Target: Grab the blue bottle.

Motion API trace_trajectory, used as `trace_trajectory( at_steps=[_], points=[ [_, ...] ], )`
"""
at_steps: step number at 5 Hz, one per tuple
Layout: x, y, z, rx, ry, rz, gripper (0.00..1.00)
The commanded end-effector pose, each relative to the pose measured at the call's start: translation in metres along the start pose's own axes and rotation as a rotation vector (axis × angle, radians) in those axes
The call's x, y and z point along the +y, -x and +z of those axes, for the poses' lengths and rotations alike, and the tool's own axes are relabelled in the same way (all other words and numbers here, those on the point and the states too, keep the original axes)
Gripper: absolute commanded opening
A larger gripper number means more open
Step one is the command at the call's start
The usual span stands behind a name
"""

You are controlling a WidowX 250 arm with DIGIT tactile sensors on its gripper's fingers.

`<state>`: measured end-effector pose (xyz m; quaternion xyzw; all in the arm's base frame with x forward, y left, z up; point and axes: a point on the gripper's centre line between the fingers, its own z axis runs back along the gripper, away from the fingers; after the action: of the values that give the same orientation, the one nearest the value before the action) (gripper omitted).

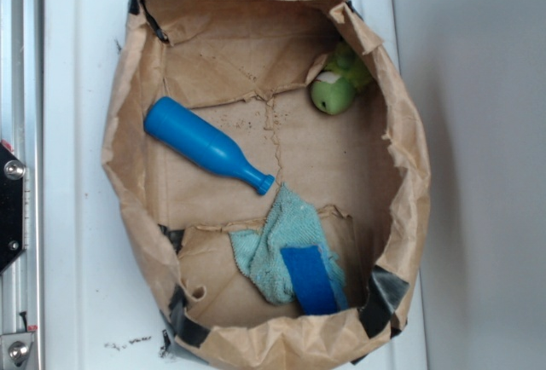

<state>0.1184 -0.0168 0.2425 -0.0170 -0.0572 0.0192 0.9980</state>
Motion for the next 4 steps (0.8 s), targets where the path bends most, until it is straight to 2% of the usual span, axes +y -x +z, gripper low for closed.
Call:
trace_trajectory(
  at_steps=[1,2,3,4],
  points=[
    [0.000,0.000,0.000,0.000,0.000,0.000,1.00],
    [0.003,-0.018,-0.004,-0.003,-0.015,0.073,1.00],
    [0.013,-0.034,-0.002,-0.053,-0.026,0.184,1.00],
    [0.002,-0.080,-0.032,-0.084,-0.031,0.210,1.00]
  ],
)
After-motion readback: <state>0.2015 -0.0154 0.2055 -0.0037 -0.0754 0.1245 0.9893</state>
